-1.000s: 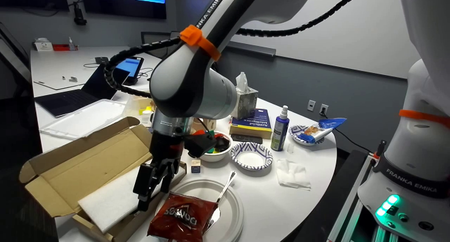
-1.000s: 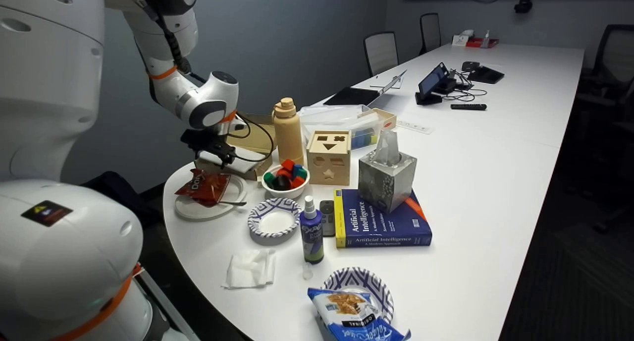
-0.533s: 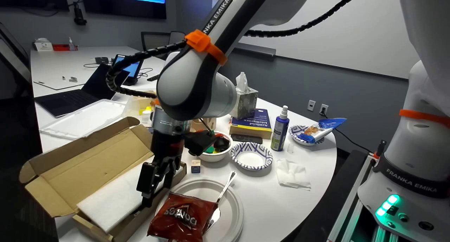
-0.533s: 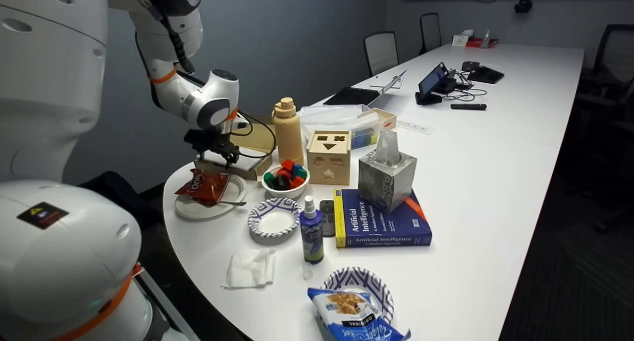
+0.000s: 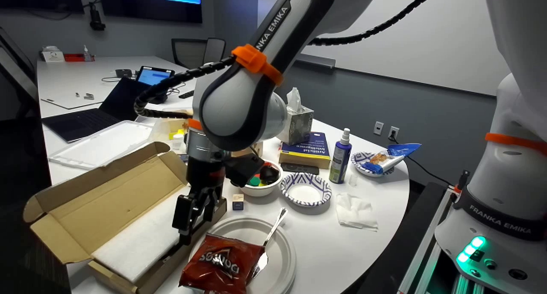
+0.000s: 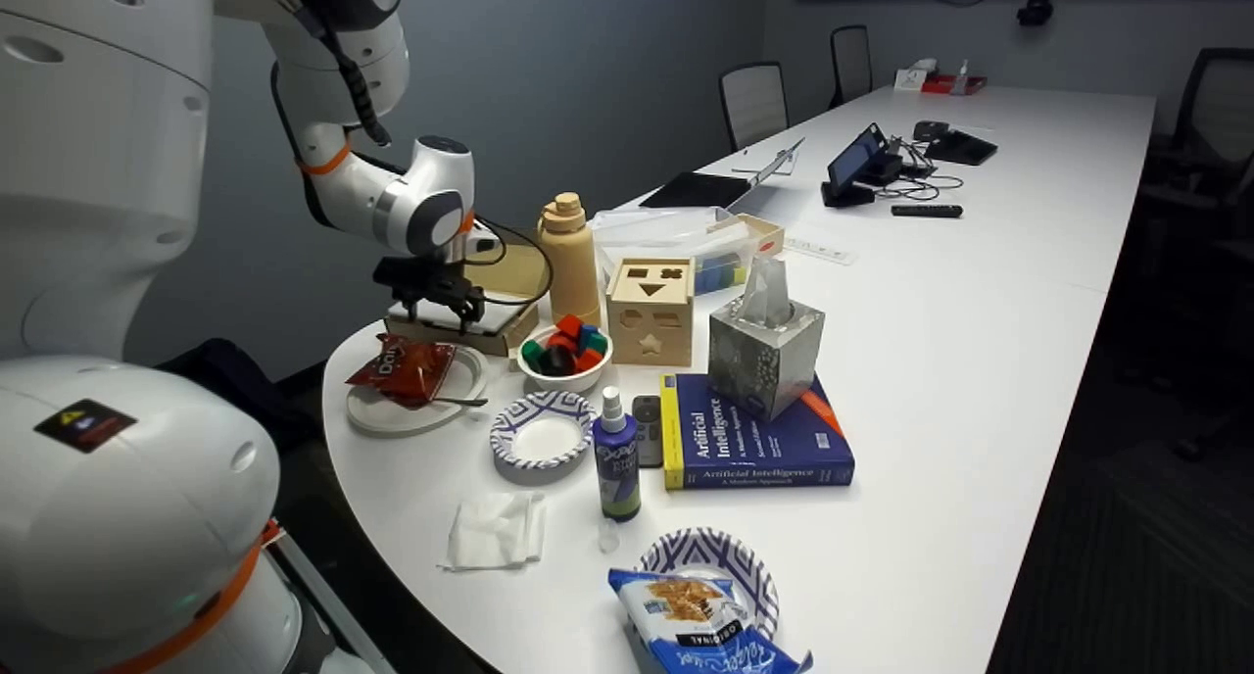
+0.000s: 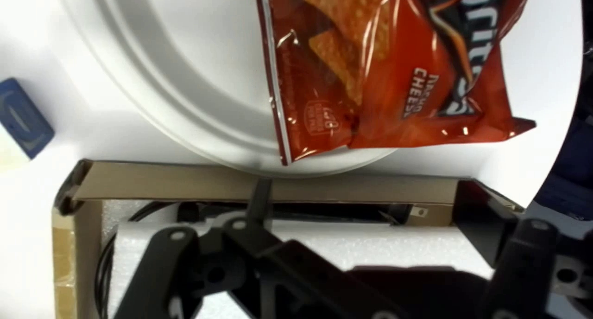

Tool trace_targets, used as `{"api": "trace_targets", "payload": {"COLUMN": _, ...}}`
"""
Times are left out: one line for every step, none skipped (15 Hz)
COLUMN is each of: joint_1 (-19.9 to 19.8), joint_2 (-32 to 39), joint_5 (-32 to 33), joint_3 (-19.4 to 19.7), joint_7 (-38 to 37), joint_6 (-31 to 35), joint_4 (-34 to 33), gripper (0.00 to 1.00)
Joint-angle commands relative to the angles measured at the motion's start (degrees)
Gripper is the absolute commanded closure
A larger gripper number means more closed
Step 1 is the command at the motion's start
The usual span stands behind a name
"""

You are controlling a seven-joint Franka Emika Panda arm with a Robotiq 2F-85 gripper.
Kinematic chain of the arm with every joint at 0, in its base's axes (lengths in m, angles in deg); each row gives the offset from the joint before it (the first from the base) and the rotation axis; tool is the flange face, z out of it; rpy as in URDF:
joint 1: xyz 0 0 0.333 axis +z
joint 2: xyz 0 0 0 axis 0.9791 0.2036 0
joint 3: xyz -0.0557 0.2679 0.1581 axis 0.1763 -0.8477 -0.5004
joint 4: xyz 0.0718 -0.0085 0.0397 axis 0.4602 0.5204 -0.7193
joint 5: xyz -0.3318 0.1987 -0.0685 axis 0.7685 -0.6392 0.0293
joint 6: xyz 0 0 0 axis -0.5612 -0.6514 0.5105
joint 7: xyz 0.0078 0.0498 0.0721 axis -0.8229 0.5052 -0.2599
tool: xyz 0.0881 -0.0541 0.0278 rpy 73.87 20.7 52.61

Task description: Put the white item in the box

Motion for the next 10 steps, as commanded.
{"api": "trace_targets", "payload": {"joint_1": -0.17, "joint_2": -1.41, "joint_5": 2.53, "joint_3": -0.02, "joint_7": -2.89, "joint_6": -0.44, "joint_4": 0.3, "gripper": 0.0}}
{"api": "trace_targets", "payload": {"joint_1": -0.77, "joint_2": -2.1, "joint_5": 1.76, "joint_3": -1.08, "joint_7": -2.63, "joint_6": -0.44, "joint_4": 0.45, "gripper": 0.0}}
{"api": "trace_targets", "payload": {"joint_1": -0.9, "joint_2": -2.88, "joint_5": 1.41, "joint_3": -1.71, "joint_7": -2.55, "joint_6": -0.19, "joint_4": 0.75, "gripper": 0.0}}
{"api": "trace_targets", "payload": {"joint_1": -0.71, "joint_2": -3.61, "joint_5": 1.48, "joint_3": -2.15, "joint_7": -2.56, "joint_6": 0.01, "joint_4": 0.84, "gripper": 0.0}}
{"api": "trace_targets", "payload": {"joint_1": -0.52, "joint_2": -4.23, "joint_5": 1.51, "joint_3": -2.55, "joint_7": -2.66, "joint_6": 0.04, "joint_4": 0.79, "gripper": 0.0}}
{"api": "trace_targets", "payload": {"joint_1": 0.04, "joint_2": -5.13, "joint_5": 1.82, "joint_3": -2.52, "joint_7": -3.4, "joint_6": -0.03, "joint_4": 0.83, "gripper": 0.0}}
{"api": "trace_targets", "payload": {"joint_1": 0.39, "joint_2": -6.0, "joint_5": 1.99, "joint_3": -2.65, "joint_7": -3.97, "joint_6": -0.25, "joint_4": 0.83, "gripper": 0.0}}
{"api": "trace_targets", "payload": {"joint_1": 1.05, "joint_2": -6.88, "joint_5": 2.51, "joint_3": -2.25, "joint_7": -4.97, "joint_6": -0.53, "joint_4": 0.82, "gripper": 0.0}}
{"api": "trace_targets", "payload": {"joint_1": 1.42, "joint_2": -7.5, "joint_5": 2.83, "joint_3": -2.08, "joint_7": -5.54, "joint_6": -0.56, "joint_4": 0.79, "gripper": 0.0}}
{"api": "trace_targets", "payload": {"joint_1": 0.98, "joint_2": -7.69, "joint_5": 2.21, "joint_3": -2.66, "joint_7": -5.2, "joint_6": -0.84, "joint_4": 0.57, "gripper": 0.0}}
